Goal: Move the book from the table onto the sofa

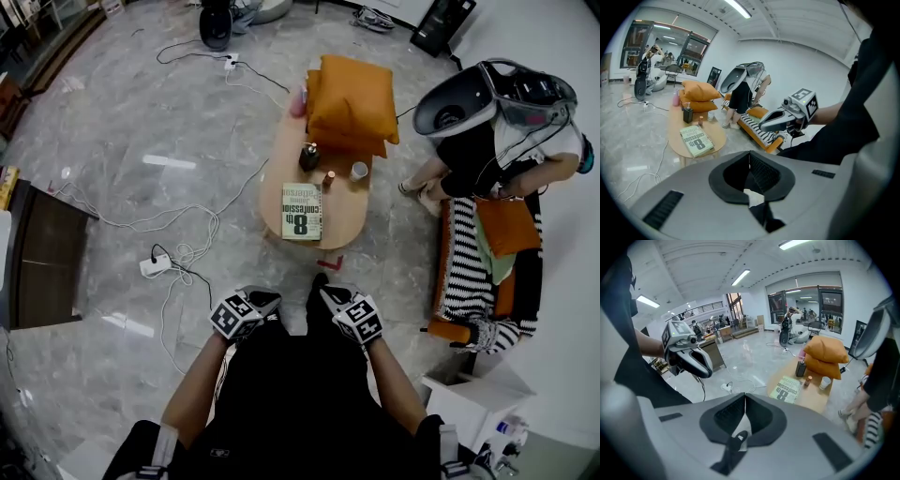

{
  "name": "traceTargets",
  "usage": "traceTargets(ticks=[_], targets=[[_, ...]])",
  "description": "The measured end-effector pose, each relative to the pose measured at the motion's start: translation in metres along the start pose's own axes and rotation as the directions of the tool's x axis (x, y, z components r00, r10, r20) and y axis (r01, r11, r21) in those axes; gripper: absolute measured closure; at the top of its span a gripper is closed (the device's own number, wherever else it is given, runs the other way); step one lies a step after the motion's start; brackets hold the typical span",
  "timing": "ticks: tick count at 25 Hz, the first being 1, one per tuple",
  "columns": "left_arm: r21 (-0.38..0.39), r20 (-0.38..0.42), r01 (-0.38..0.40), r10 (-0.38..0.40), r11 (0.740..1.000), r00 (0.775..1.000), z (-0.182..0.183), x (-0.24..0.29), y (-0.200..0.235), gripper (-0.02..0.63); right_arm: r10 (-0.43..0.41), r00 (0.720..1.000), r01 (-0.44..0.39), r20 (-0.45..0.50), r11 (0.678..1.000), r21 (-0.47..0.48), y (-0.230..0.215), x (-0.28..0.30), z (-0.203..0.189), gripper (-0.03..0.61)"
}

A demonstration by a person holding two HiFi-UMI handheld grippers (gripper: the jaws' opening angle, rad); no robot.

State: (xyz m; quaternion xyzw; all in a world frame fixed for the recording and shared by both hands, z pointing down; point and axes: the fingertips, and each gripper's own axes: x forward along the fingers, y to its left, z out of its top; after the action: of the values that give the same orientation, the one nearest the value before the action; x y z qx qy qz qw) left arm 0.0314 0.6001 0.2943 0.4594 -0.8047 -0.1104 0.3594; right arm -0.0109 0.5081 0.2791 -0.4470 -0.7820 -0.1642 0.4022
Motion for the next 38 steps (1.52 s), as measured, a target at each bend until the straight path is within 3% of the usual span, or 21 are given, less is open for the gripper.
traceTargets(ticks=[5,10,15,25,29,33,38], targets=[[-0.032,0.011,-0.033,0.033,0.999,0.999,0.005,0.000,0.019,0.603,0.077,0.997,-0.077,-0.003,0.997,0.008,-0.014,0.014,0.013,0.568],[-0.122,0.032,-0.077,0.082,0.989,0.996,0.010,0.005,0.038,0.601,0.113,0.992,-0.114,-0.050,0.993,-0.034,-0.047,0.032,0.023,0.568],[-0.182,-0.012,-0.100,0.100,0.978,0.995,0.012,0.026,0.055,0.601,0.158,0.985,-0.164,-0.071,0.982,-0.091,-0.089,0.047,0.050,0.568],[-0.369,0.002,-0.135,0.147,0.920,0.989,0.022,0.084,0.099,0.603,0.236,0.956,-0.252,-0.174,0.965,-0.077,-0.181,0.083,0.042,0.568],[-0.458,0.006,-0.166,0.190,0.873,0.982,0.011,0.107,0.117,0.603,0.278,0.929,-0.314,-0.246,0.942,-0.120,-0.210,0.107,0.030,0.568],[-0.576,0.006,-0.193,0.240,0.794,0.971,-0.006,0.128,0.140,0.603,0.297,0.909,-0.348,-0.292,0.927,-0.141,-0.245,0.139,0.019,0.555],[-0.656,0.064,-0.216,0.338,0.724,0.939,-0.009,0.139,0.163,0.601,0.355,0.847,-0.425,-0.395,0.899,-0.102,-0.274,0.171,-0.003,0.474]])
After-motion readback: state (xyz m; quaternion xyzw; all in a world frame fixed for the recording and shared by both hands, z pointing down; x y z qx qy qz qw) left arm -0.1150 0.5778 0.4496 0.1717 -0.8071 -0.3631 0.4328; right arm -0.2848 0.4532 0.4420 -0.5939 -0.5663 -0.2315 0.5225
